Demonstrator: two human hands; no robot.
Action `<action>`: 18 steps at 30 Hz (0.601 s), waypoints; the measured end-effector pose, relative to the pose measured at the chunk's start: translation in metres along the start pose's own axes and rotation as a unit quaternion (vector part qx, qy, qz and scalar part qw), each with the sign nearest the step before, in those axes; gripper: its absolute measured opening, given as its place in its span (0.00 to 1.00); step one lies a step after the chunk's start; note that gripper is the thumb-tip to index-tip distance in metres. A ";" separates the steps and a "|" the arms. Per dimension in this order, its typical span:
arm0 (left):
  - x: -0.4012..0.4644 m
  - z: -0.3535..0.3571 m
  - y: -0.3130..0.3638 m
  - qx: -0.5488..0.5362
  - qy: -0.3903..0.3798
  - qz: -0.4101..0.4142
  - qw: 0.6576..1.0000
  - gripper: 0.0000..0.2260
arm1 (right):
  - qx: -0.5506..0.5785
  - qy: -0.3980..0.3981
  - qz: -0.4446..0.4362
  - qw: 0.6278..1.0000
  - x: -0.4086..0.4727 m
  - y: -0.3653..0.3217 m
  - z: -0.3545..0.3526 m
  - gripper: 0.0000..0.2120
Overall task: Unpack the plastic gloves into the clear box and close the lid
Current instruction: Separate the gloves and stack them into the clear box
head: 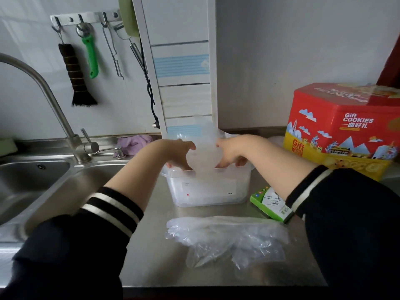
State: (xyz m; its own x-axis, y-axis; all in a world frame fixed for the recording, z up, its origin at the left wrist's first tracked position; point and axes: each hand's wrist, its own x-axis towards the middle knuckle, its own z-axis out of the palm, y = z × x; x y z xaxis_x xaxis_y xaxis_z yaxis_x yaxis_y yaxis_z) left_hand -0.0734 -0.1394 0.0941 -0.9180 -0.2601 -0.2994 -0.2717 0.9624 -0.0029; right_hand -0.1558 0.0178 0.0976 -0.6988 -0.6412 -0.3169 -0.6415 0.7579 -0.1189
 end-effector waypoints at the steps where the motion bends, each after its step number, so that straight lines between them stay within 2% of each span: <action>1: 0.005 0.003 0.003 0.002 -0.012 -0.005 1.000 0.39 | -0.024 -0.009 0.004 1.000 0.008 -0.001 0.001 0.40; 3: 0.015 0.010 0.011 0.024 -0.027 -0.008 0.999 0.34 | -0.091 -0.034 0.010 0.995 0.018 -0.001 0.005 0.42; 7: 0.033 0.024 0.018 0.067 -0.036 -0.011 0.997 0.25 | -0.141 -0.053 0.012 0.989 0.028 -0.003 0.012 0.36; 11: 0.041 0.029 0.014 0.013 -0.053 -0.027 0.998 0.21 | -0.094 -0.066 0.038 0.993 0.039 0.001 0.020 0.34; 14: 0.037 0.023 0.010 -0.029 -0.078 -0.020 0.996 0.27 | -0.078 -0.077 0.047 0.993 0.038 0.001 0.018 0.33; 16: 0.029 0.011 0.005 -0.057 -0.068 -0.019 0.996 0.32 | -0.051 -0.083 0.032 0.995 0.032 0.001 0.011 0.32; 18: 0.013 -0.004 0.003 -0.091 -0.036 -0.010 0.995 0.28 | 0.036 -0.056 0.013 0.998 0.022 0.004 0.001 0.30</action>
State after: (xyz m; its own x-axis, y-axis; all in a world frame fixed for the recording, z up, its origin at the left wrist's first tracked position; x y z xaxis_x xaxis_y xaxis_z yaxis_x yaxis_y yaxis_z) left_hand -0.0876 -0.1398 0.0936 -0.8904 -0.2668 -0.3687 -0.3441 0.9249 0.1616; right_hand -0.1731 0.0071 0.0892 -0.6725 -0.6071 -0.4232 -0.5963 0.7832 -0.1758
